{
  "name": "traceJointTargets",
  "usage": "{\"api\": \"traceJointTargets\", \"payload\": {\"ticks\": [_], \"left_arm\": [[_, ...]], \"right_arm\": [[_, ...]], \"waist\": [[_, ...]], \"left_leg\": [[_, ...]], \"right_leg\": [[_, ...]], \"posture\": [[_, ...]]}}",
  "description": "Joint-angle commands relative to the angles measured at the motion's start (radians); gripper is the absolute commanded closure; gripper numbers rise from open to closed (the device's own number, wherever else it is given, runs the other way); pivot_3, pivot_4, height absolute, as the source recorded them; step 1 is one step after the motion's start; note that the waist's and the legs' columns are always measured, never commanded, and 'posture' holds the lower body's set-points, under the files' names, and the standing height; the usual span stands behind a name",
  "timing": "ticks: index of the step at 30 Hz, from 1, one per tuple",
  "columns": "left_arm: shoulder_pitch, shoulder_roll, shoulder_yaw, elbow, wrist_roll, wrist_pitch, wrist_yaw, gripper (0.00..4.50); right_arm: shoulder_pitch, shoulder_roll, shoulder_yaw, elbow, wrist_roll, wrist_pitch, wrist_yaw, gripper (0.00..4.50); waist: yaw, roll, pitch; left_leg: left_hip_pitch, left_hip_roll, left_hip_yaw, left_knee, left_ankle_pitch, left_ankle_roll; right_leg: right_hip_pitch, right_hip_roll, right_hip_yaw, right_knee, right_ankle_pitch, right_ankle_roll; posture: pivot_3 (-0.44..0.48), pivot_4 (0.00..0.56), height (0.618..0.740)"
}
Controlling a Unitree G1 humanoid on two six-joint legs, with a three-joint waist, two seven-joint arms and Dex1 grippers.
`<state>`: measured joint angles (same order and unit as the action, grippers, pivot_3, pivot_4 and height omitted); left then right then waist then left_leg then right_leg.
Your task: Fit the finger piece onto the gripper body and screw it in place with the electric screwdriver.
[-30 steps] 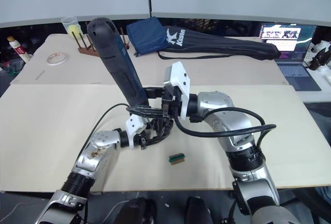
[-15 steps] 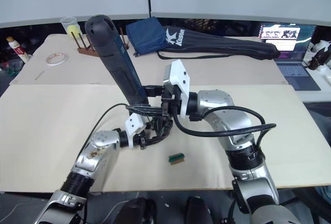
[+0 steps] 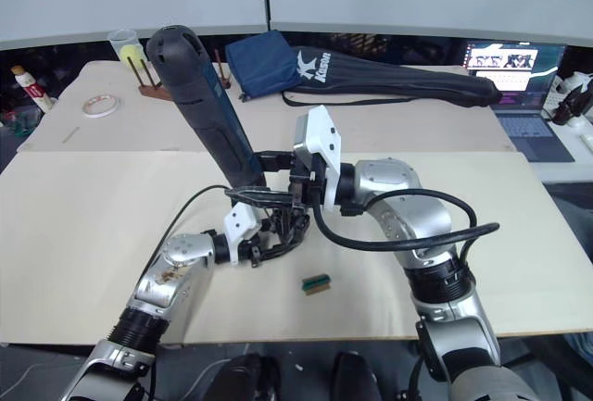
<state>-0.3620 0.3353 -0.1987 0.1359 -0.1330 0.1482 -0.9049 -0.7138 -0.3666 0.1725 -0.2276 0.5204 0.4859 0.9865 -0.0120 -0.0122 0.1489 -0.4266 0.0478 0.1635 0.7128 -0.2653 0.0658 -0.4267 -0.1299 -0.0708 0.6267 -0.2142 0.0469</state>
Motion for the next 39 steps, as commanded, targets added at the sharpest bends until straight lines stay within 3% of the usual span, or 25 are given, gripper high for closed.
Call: {"api": "traceJointTargets", "payload": {"ticks": [1, 27, 39], "left_arm": [[-0.004, 0.001, 0.005, -0.040, -0.024, -0.012, -0.009, 2.21], [-0.008, 0.000, 0.004, -0.048, -0.029, -0.005, -0.002, 2.21], [-0.005, 0.000, 0.003, -0.051, -0.027, -0.007, 0.000, 2.21]], "right_arm": [[-0.022, 0.007, -0.022, -0.025, 0.007, -0.040, 0.003, 2.60], [-0.007, 0.017, -0.005, -0.020, -0.004, -0.038, 0.002, 2.60], [0.065, 0.013, -0.003, -0.013, -0.036, -0.068, 0.007, 2.60]], "waist": [[0.000, 0.000, 0.000], [0.000, 0.000, 0.000], [0.000, 0.000, 0.000]], "left_leg": [[0.000, 0.000, 0.000, 0.000, 0.000, 0.000], [0.000, 0.000, 0.000, 0.000, 0.000, 0.000], [0.000, 0.000, 0.000, 0.000, 0.000, 0.000]], "right_leg": [[0.000, 0.000, 0.000, 0.000, 0.000, 0.000], [0.000, 0.000, 0.000, 0.000, 0.000, 0.000], [0.000, 0.000, 0.000, 0.000, 0.000, 0.000]], "posture": [[0.000, 0.150, 0.740], [0.000, 0.150, 0.740], [0.000, 0.150, 0.740]]}}
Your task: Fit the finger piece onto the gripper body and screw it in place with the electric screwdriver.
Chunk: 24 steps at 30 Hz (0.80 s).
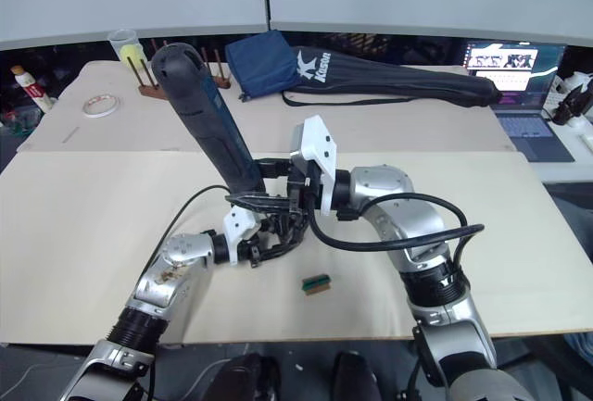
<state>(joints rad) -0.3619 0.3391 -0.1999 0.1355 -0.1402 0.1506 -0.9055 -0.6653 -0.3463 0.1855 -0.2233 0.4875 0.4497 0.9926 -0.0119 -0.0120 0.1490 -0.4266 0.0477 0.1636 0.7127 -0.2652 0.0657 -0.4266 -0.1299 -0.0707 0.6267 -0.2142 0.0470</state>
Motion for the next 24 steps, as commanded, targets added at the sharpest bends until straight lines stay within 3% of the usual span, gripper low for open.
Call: {"api": "traceJointTargets", "payload": {"ticks": [1, 8, 18, 24], "left_arm": [[-0.005, -0.004, 0.004, -0.050, -0.020, -0.011, 0.001, 2.21], [-0.008, -0.006, 0.001, -0.042, -0.017, -0.019, 0.001, 2.21], [-0.019, -0.006, -0.003, -0.027, -0.015, -0.030, -0.001, 2.21], [-0.025, -0.008, -0.003, -0.022, -0.014, -0.033, 0.000, 2.21]], "right_arm": [[0.022, -0.010, -0.015, -0.016, -0.005, -0.036, 0.000, 2.60], [0.067, -0.034, 0.001, 0.009, -0.031, -0.076, 0.012, 2.60], [0.008, -0.095, 0.064, 0.070, -0.039, -0.029, 0.094, 2.60], [-0.016, -0.070, 0.075, 0.125, -0.046, 0.015, 0.045, 2.60]], "waist": [[0.000, 0.000, 0.000], [0.000, 0.000, 0.000], [0.002, 0.000, 0.000], [0.002, 0.000, 0.000]], "left_leg": [[0.000, 0.000, 0.000, 0.000, 0.000, 0.000], [0.001, 0.000, 0.000, 0.000, 0.000, 0.000], [0.002, 0.000, -0.001, 0.000, 0.000, 0.000], [0.003, 0.000, -0.001, 0.000, 0.000, 0.000]], "right_leg": [[0.000, 0.000, 0.000, 0.000, 0.000, 0.000], [0.001, 0.000, 0.000, 0.000, 0.000, 0.000], [0.002, 0.000, 0.000, 0.000, 0.000, 0.000], [0.003, 0.000, 0.000, 0.000, 0.000, 0.000]], "posture": [[0.000, 0.150, 0.740], [0.000, 0.150, 0.740], [0.000, 0.150, 0.740], [0.000, 0.150, 0.740]]}}
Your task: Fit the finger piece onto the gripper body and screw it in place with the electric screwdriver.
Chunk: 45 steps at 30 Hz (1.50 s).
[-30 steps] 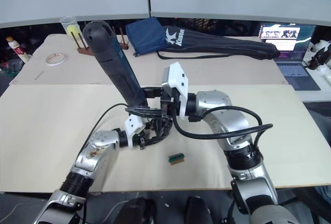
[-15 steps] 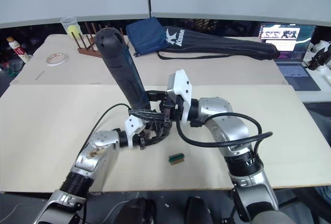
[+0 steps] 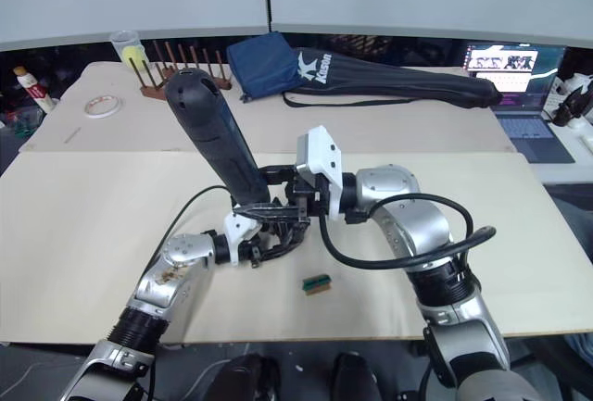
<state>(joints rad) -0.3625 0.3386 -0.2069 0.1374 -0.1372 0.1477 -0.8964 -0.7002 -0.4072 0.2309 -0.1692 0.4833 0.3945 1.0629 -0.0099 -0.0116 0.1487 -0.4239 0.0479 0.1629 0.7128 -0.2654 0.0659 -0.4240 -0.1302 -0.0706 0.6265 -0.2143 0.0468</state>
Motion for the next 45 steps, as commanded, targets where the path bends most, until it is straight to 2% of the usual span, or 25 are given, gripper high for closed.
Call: {"api": "traceJointTargets", "payload": {"ticks": [1, 13, 36, 40, 45], "left_arm": [[-0.025, -0.008, 0.004, -0.024, -0.017, -0.030, -0.008, 2.21], [-0.028, -0.007, 0.006, -0.024, -0.018, -0.030, -0.008, 2.21], [-0.041, -0.002, 0.006, -0.010, -0.020, -0.033, -0.019, 2.21], [-0.046, -0.003, 0.006, -0.007, -0.020, -0.031, -0.021, 2.21], [-0.047, -0.002, 0.001, -0.006, -0.019, -0.023, -0.027, 2.21]], "right_arm": [[0.016, -0.004, 0.028, 0.083, -0.046, 0.078, -0.039, 2.60], [-0.009, -0.010, 0.040, 0.138, -0.072, 0.089, -0.050, 2.60], [0.027, -0.056, 0.008, 0.077, -0.061, 0.053, -0.027, 2.60], [0.022, -0.070, -0.026, 0.036, -0.031, 0.061, -0.024, 2.60], [-0.042, 0.003, -0.151, -0.064, 0.106, 0.025, -0.071, 2.60]], "waist": [[0.000, 0.000, 0.000], [0.001, 0.001, -0.001], [0.004, 0.001, -0.001], [0.005, 0.001, -0.001], [0.004, 0.000, 0.000]], "left_leg": [[0.000, 0.000, 0.000, 0.000, 0.000, 0.000], [0.001, 0.000, 0.000, 0.000, 0.000, 0.000], [0.001, 0.000, -0.001, 0.000, 0.000, 0.000], [0.001, 0.000, -0.001, 0.000, 0.000, 0.000], [-0.002, 0.000, 0.000, 0.000, 0.000, 0.000]], "right_leg": [[0.000, 0.000, 0.000, 0.000, 0.000, 0.000], [0.001, 0.000, 0.000, 0.000, 0.000, 0.000], [0.001, -0.001, 0.000, 0.000, 0.000, 0.000], [0.000, -0.001, 0.000, 0.000, 0.000, 0.000], [-0.002, -0.001, 0.000, 0.000, 0.000, 0.000]], "posture": [[0.000, 0.150, 0.740], [0.000, 0.150, 0.740], [0.000, 0.150, 0.740], [0.000, 0.150, 0.740], [0.000, 0.150, 0.740]]}}
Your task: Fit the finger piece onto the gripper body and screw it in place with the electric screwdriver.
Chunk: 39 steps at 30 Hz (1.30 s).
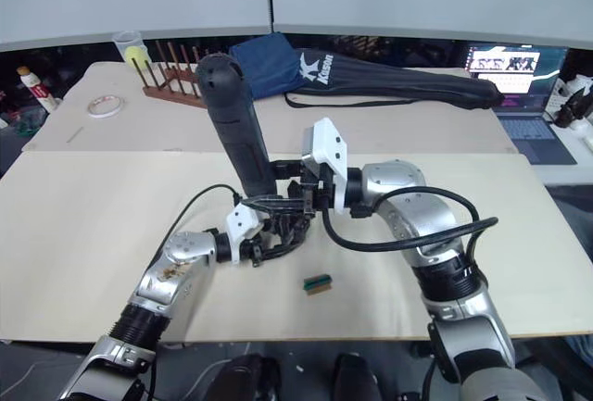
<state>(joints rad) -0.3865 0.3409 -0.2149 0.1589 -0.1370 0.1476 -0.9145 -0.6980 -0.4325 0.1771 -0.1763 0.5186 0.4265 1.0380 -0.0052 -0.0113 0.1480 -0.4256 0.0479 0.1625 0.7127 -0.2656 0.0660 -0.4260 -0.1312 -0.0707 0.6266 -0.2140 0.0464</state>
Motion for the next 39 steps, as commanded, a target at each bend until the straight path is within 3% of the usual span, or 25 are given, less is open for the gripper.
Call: {"api": "traceJointTargets", "payload": {"ticks": [1, 5, 13, 17, 18, 21, 27, 33, 36, 39], "left_arm": [[-0.021, -0.005, 0.005, -0.027, -0.018, -0.021, -0.010, 2.21], [-0.011, -0.003, -0.012, -0.028, -0.010, -0.018, -0.021, 2.21], [-0.010, -0.005, -0.019, -0.027, -0.005, -0.016, -0.021, 2.21], [-0.019, 0.008, 0.007, -0.057, -0.032, 0.024, -0.024, 2.21], [-0.013, 0.027, 0.014, -0.089, -0.055, 0.043, -0.051, 1.17], [0.012, 0.099, 0.037, -0.202, -0.120, 0.099, -0.125, 0.00], [0.090, 0.319, 0.165, -0.429, -0.302, 0.300, -0.233, 0.00], [0.173, 0.478, 0.242, -0.556, -0.408, 0.400, -0.282, 0.00], [0.201, 0.501, 0.283, -0.593, -0.438, 0.423, -0.257, 0.00], [0.236, 0.526, 0.316, -0.607, -0.443, 0.423, -0.250, 0.00]], "right_arm": [[-0.058, 0.035, -0.111, -0.068, 0.087, -0.005, -0.051, 2.60], [-0.066, 0.041, -0.123, -0.076, 0.102, 0.007, -0.059, 2.60], [-0.050, 0.040, -0.132, -0.113, 0.151, 0.038, -0.053, 2.60], [-0.085, 0.019, -0.187, -0.162, 0.267, 0.144, -0.086, 2.60], [-0.092, 0.002, -0.212, -0.177, 0.320, 0.191, -0.099, 2.60], [-0.101, -0.069, -0.292, -0.199, 0.492, 0.341, -0.148, 2.60], [-0.032, -0.319, -0.437, -0.080, 0.763, 0.693, -0.293, 2.60], [0.099, -0.540, -0.385, 0.068, 0.707, 0.900, -0.253, 2.60], [0.126, -0.612, -0.278, 0.178, 0.615, 0.954, -0.169, 2.60], [0.130, -0.644, -0.085, 0.290, 0.396, 0.848, -0.098, 2.60]], "waist": [[-0.002, 0.000, 0.001], [-0.003, 0.000, 0.001], [-0.003, 0.000, 0.001], [-0.003, 0.000, 0.001], [-0.003, 0.000, 0.001], [-0.003, 0.000, 0.001], [-0.006, -0.001, 0.002], [-0.005, -0.001, 0.002], [-0.006, -0.001, 0.002], [-0.008, -0.001, 0.002]], "left_leg": [[-0.001, 0.000, 0.000, 0.000, 0.000, 0.000], [-0.008, 0.000, 0.002, 0.000, 0.001, -0.001], [-0.008, 0.000, 0.002, 0.000, 0.001, -0.001], [-0.008, 0.000, 0.002, 0.000, 0.001, -0.002], [-0.009, 0.000, 0.002, 0.000, 0.001, -0.001], [-0.009, 0.000, 0.001, 0.000, 0.001, -0.001], [-0.009, 0.002, 0.001, -0.001, 0.001, -0.001], [-0.009, 0.001, 0.001, -0.001, 0.000, 0.000], [-0.009, 0.001, 0.002, -0.001, 0.001, 0.000], [-0.009, 0.001, 0.002, -0.001, 0.000, 0.000]], "right_leg": [[-0.001, 0.000, 0.000, 0.000, 0.000, 0.000], [-0.009, 0.000, 0.001, 0.001, 0.000, 0.000], [-0.009, 0.001, 0.000, 0.001, 0.000, 0.000], [-0.009, 0.001, 0.000, 0.002, 0.000, 0.000], [-0.009, 0.001, 0.000, 0.002, 0.000, 0.000], [-0.010, 0.001, 0.000, 0.002, 0.000, 0.000], [-0.010, 0.001, 0.000, 0.001, 0.001, -0.002], [-0.010, 0.000, 0.001, -0.001, 0.001, -0.002], [-0.011, 0.001, 0.002, -0.001, 0.001, -0.002], [-0.011, 0.001, 0.002, -0.001, 0.001, -0.002]], "posture": [[0.000, 0.150, 0.740], [0.000, 0.150, 0.740], [0.000, 0.150, 0.740], [0.000, 0.150, 0.740], [0.000, 0.150, 0.740], [0.000, 0.150, 0.740], [0.000, 0.150, 0.740], [0.000, 0.150, 0.740], [0.000, 0.150, 0.740], [0.000, 0.150, 0.740]]}}
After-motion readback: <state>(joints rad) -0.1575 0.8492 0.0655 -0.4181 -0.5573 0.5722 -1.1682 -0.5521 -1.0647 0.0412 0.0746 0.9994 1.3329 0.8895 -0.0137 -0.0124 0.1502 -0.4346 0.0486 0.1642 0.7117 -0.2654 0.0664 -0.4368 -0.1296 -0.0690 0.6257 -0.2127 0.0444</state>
